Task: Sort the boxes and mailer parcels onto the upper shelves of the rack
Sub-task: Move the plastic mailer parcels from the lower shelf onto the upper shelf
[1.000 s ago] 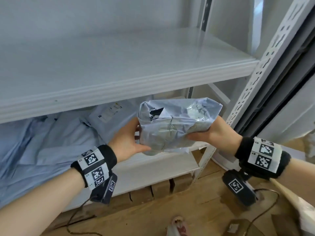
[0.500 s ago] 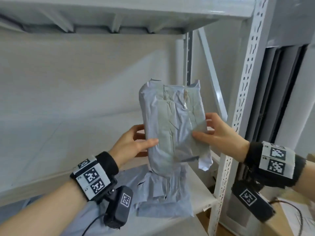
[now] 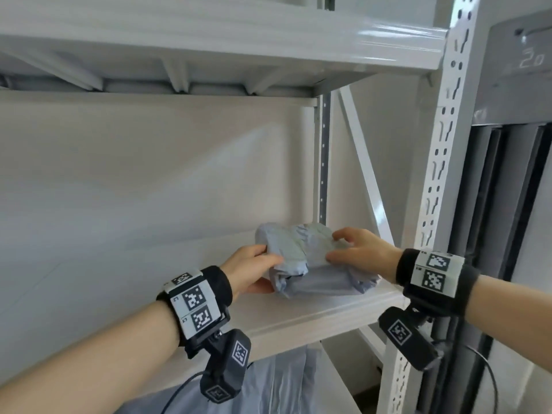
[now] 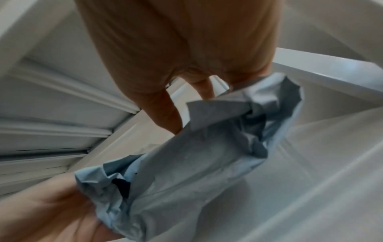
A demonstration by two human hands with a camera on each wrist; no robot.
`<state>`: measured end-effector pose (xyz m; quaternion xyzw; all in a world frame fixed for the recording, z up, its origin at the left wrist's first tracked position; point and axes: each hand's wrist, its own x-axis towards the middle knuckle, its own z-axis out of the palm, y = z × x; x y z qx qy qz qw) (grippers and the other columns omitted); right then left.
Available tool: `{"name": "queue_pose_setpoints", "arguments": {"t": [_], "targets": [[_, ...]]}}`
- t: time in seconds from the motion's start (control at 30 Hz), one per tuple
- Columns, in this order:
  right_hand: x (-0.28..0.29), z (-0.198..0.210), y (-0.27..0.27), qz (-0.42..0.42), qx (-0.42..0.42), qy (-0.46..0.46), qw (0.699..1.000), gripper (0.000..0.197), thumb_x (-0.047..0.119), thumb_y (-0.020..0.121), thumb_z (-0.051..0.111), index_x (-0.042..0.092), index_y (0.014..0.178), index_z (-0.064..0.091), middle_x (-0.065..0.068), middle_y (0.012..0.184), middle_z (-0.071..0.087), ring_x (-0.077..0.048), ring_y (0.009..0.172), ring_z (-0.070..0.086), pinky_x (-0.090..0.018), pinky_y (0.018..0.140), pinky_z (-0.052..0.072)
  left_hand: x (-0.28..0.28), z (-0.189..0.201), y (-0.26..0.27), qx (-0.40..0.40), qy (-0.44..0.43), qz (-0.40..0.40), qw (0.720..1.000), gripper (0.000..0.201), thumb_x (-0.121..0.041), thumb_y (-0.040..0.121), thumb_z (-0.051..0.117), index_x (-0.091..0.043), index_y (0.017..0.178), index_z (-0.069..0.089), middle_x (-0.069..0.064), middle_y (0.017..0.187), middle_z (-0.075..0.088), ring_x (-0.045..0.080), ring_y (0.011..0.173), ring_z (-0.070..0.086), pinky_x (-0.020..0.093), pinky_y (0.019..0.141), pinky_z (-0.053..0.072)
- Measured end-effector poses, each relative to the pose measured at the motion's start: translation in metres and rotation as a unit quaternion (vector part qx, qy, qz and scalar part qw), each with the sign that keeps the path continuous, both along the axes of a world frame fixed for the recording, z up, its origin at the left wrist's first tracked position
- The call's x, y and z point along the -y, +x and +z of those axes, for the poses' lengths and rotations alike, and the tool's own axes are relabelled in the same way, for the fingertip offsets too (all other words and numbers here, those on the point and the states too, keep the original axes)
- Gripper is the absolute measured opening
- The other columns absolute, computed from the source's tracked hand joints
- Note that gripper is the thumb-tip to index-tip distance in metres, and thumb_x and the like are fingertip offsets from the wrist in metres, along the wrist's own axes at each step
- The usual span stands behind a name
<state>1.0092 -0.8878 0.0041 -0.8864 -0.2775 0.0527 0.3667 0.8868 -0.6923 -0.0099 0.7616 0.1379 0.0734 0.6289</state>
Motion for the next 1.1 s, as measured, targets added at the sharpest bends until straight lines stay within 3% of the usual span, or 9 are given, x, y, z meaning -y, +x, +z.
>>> {"name": "queue_pose_setpoints", "arguments": {"t": [0.07, 0.2, 0.3, 0.4, 0.47, 0.57, 0.73, 0.97, 1.1], "targets": [[-0.006, 0.002, 0.025, 0.008, -0.001, 0.008, 1.000, 0.061, 0.031, 0.083, 0.071, 0.020, 0.138, 0.047, -0.002, 0.121, 0.054, -0.015, 0.094, 0.058, -0.024, 0.081, 0.046, -0.001, 0.004, 0.022, 0.000, -0.013, 0.010, 1.000, 0.024, -0.007, 0.093, 0.054, -0.008, 0.115, 0.062, 0.018, 0.112, 0.068, 0.032, 0.097, 0.068, 0.038, 0.078, 0.059], [-0.023, 0.006, 0.066, 0.021, -0.018, 0.001, 1.000, 0.064, 0.026, 0.083, 0.071, 0.017, 0.140, 0.044, 0.001, 0.116, 0.056, -0.006, 0.082, 0.056, -0.011, 0.058, 0.041, -0.005, 0.009, 0.059, -0.013, -0.016, 0.036, 0.999, 0.028, -0.002, 0.091, 0.051, -0.007, 0.117, 0.061, 0.017, 0.114, 0.066, 0.030, 0.099, 0.067, 0.039, 0.080, 0.058], [-0.034, 0.005, 0.084, 0.022, -0.011, -0.034, 0.999, 0.064, 0.024, 0.084, 0.070, 0.012, 0.140, 0.044, -0.005, 0.132, 0.052, -0.015, 0.097, 0.051, -0.019, 0.071, 0.042, -0.004, 0.008, 0.075, -0.029, -0.014, 0.048, 0.998, 0.030, 0.001, 0.091, 0.048, -0.007, 0.117, 0.060, 0.016, 0.117, 0.064, 0.030, 0.102, 0.065, 0.041, 0.082, 0.057], [-0.039, 0.002, 0.092, 0.025, 0.004, -0.092, 0.995, 0.050, 0.021, 0.085, 0.068, 0.003, 0.129, 0.054, -0.014, 0.128, 0.057, -0.026, 0.104, 0.057, -0.031, 0.083, 0.049, -0.001, 0.003, 0.083, -0.039, -0.012, 0.058, 0.997, 0.032, 0.002, 0.091, 0.047, -0.004, 0.120, 0.058, 0.018, 0.116, 0.063, 0.033, 0.104, 0.063, 0.046, 0.087, 0.055], [-0.038, -0.002, 0.094, 0.031, 0.009, -0.118, 0.992, 0.047, 0.021, 0.085, 0.067, 0.000, 0.125, 0.057, -0.018, 0.123, 0.060, -0.028, 0.104, 0.060, -0.036, 0.089, 0.050, 0.001, -0.002, 0.084, -0.038, -0.017, 0.058, 0.997, 0.031, 0.003, 0.091, 0.047, -0.006, 0.119, 0.058, 0.015, 0.111, 0.064, 0.030, 0.097, 0.065, 0.041, 0.077, 0.057], [-0.034, -0.005, 0.095, 0.037, 0.020, -0.128, 0.991, 0.046, 0.022, 0.085, 0.066, 0.001, 0.126, 0.056, -0.016, 0.124, 0.060, -0.028, 0.109, 0.059, -0.034, 0.090, 0.049, 0.004, -0.006, 0.084, -0.042, -0.020, 0.048, 0.998, 0.031, 0.000, 0.092, 0.050, -0.007, 0.121, 0.057, 0.012, 0.108, 0.065, 0.024, 0.088, 0.065, 0.031, 0.060, 0.058], [-0.033, -0.007, 0.090, 0.039, 0.036, -0.146, 0.988, 0.045, 0.023, 0.086, 0.064, 0.008, 0.127, 0.055, -0.010, 0.125, 0.057, -0.024, 0.107, 0.056, -0.027, 0.086, 0.044, -0.002, -0.010, 0.087, -0.081, 0.059, 0.044, 0.994, 0.037, -0.008, 0.089, 0.058, -0.010, 0.126, 0.053, 0.012, 0.124, 0.058, 0.029, 0.112, 0.057, 0.041, 0.090, 0.053], [-0.042, -0.005, 0.073, 0.017, 0.138, -0.250, 0.958, 0.020, 0.022, 0.093, 0.048, 0.008, 0.102, 0.060, -0.010, 0.113, 0.047, -0.025, 0.102, 0.050, -0.026, 0.078, 0.038, -0.006, -0.004, 0.083, -0.081, 0.120, 0.011, 0.989, 0.044, -0.013, 0.087, 0.063, -0.017, 0.129, 0.048, 0.010, 0.122, 0.057, 0.026, 0.111, 0.057, 0.036, 0.087, 0.053], [-0.042, -0.002, 0.058, 0.013, 0.162, -0.293, 0.942, 0.034, 0.032, 0.100, 0.041, 0.006, 0.117, 0.055, -0.015, 0.116, 0.054, -0.029, 0.099, 0.054, -0.032, 0.083, 0.041, -0.013, 0.000, 0.070, -0.069, 0.102, -0.009, 0.992, 0.058, -0.017, 0.091, 0.062, -0.019, 0.143, 0.036, 0.007, 0.134, 0.049, 0.024, 0.114, 0.052, 0.036, 0.088, 0.049]]}}
